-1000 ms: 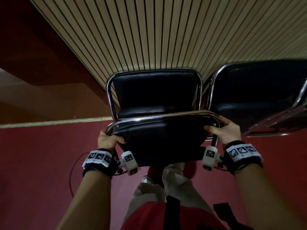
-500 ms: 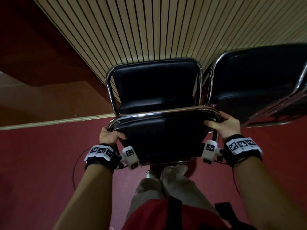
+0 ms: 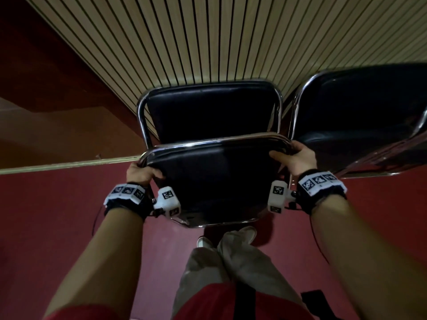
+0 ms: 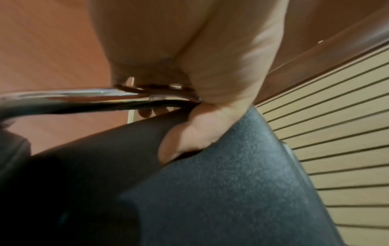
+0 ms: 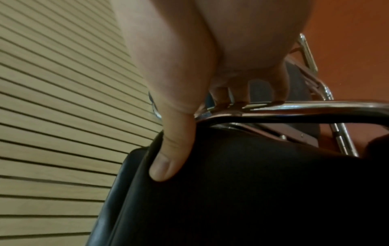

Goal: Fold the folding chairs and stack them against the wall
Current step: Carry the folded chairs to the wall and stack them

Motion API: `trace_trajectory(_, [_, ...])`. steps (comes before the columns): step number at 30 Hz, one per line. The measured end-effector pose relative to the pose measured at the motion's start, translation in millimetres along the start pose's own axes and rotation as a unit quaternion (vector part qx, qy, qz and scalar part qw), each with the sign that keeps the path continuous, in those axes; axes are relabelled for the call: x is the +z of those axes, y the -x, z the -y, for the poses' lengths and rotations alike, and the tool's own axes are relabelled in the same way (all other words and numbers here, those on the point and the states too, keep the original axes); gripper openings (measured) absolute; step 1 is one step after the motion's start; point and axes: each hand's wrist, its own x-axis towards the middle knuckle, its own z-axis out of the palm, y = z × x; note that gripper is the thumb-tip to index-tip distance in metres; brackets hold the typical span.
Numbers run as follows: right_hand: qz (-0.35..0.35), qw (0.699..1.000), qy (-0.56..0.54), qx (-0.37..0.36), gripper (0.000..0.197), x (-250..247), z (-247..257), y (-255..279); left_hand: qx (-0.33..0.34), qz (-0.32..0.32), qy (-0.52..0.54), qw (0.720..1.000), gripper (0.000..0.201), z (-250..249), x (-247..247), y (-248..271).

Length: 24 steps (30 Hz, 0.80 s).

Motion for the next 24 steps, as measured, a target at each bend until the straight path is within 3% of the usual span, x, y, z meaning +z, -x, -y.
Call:
trace_trajectory(3, [0.002,1.000,0.009,0.003,0.038,5.3,9.2,-12.5,0.004,0.019,0.011,1.000,0.040,-12.7,4.4,-4.0])
trace_trajectory(8, [-0.012,1.000,-0.010,0.007,0.047,16.3,11.5,-20.0,0.015,0.019,0.013,1.000,0.066,-17.9,11.9,-23.5])
trace_trajectory(14, [-0.044,0.999,-0.026,0.019,0.061,31.8,12.5,-31.4,0.029,0.007,0.002,1.000,0.076,-24.0,21.3,-34.9])
trace_trajectory(19, [-0.079,0.992,-0.023,0.096,0.083,37.6,-4.8,-33.0,0.032,0.009,0.035,0.999,0.079,-17.7,24.6,-34.0])
trace_trajectory(22, [-0.086,0.981,-0.025,0.171,0.072,47.6,-37.3,-29.6,-0.069,0.012,0.071,0.995,0.054,5.0,24.1,-35.9])
trace_trajectory(24, [-0.046,0.970,-0.033,0.238,0.053,56.7,-57.3,-23.0,-0.125,0.039,0.045,0.990,0.006,24.8,25.9,-28.2])
